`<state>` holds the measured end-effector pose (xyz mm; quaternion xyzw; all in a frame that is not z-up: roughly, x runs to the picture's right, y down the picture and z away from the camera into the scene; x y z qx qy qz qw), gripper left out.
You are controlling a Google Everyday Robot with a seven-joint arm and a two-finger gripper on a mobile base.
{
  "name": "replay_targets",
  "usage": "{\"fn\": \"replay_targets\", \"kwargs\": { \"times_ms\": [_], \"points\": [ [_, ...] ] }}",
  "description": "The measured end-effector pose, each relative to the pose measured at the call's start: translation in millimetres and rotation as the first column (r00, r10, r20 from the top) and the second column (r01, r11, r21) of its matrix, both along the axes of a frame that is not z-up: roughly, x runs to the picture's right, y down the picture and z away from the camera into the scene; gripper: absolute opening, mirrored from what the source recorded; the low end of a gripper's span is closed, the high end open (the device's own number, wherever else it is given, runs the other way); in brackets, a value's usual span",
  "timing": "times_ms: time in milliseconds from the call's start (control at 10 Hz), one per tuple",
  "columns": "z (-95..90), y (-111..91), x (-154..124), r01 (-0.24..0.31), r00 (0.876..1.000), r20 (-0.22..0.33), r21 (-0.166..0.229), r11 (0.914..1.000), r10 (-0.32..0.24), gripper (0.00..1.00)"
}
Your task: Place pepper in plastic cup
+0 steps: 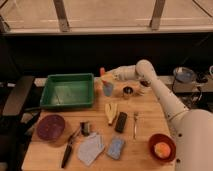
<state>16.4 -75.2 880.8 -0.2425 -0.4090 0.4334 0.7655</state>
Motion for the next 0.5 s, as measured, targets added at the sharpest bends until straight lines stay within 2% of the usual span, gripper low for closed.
{"fn": "replay_targets", "kwargs": {
  "times_ms": [500],
  "points": [
    [3.7,5.1,22.6,-0.034,0.999,-0.028,-0.009,0.9994,0.033,0.8]
  ]
}}
